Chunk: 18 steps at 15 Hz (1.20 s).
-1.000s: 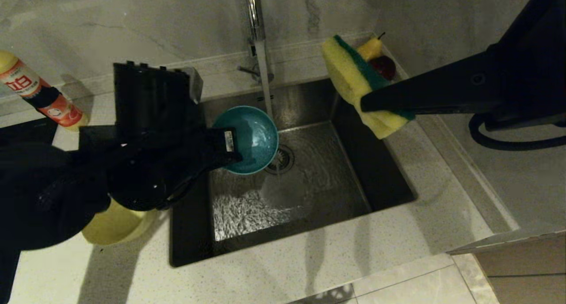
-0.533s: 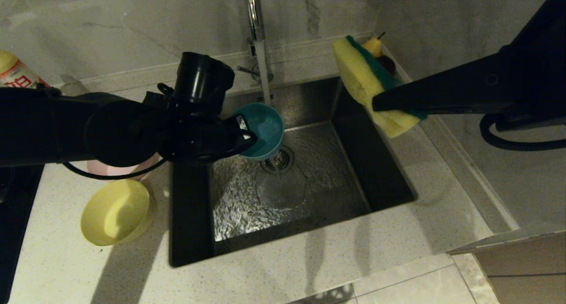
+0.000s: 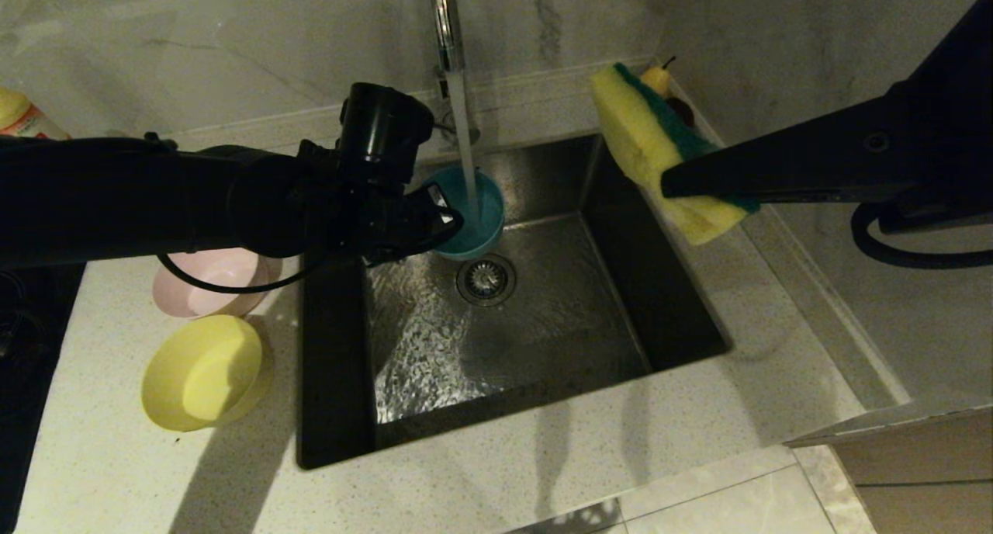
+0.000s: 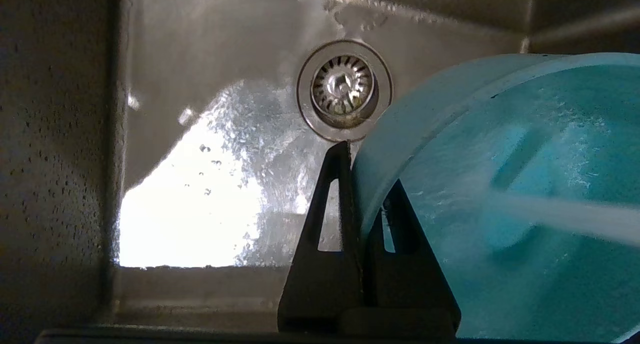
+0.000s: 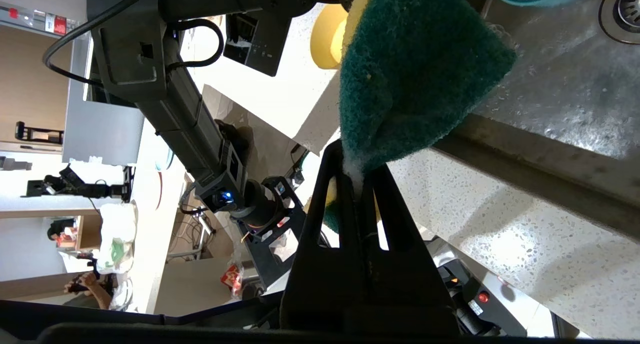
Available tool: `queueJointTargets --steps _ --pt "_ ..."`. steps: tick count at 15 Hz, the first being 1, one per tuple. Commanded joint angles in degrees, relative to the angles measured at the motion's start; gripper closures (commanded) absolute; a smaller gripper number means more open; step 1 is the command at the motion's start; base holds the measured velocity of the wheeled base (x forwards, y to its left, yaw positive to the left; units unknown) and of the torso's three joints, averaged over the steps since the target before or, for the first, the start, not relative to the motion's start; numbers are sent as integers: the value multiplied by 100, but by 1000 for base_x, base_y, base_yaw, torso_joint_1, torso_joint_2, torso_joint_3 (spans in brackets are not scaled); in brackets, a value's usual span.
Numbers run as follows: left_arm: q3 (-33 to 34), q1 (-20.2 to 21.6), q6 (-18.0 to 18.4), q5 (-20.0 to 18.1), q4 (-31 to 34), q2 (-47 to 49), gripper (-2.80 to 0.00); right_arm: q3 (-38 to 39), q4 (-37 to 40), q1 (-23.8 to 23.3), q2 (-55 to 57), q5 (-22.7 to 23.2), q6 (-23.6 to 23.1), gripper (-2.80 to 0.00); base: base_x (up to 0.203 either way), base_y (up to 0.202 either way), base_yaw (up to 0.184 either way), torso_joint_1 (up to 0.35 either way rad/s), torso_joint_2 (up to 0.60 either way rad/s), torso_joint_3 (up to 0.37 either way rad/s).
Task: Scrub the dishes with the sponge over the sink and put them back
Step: Rinse the bowl
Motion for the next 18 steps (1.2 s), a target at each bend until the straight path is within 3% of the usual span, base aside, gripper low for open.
queueJointTargets --steps 1,18 --pt "16 -2 -64 17 71 -1 0 14 16 -1 -4 15 11 0 0 0 0 0 0 0" --pt "282 72 -45 123 43 -314 0 129 16 7 -6 9 -2 0 0 0 0 0 0 0"
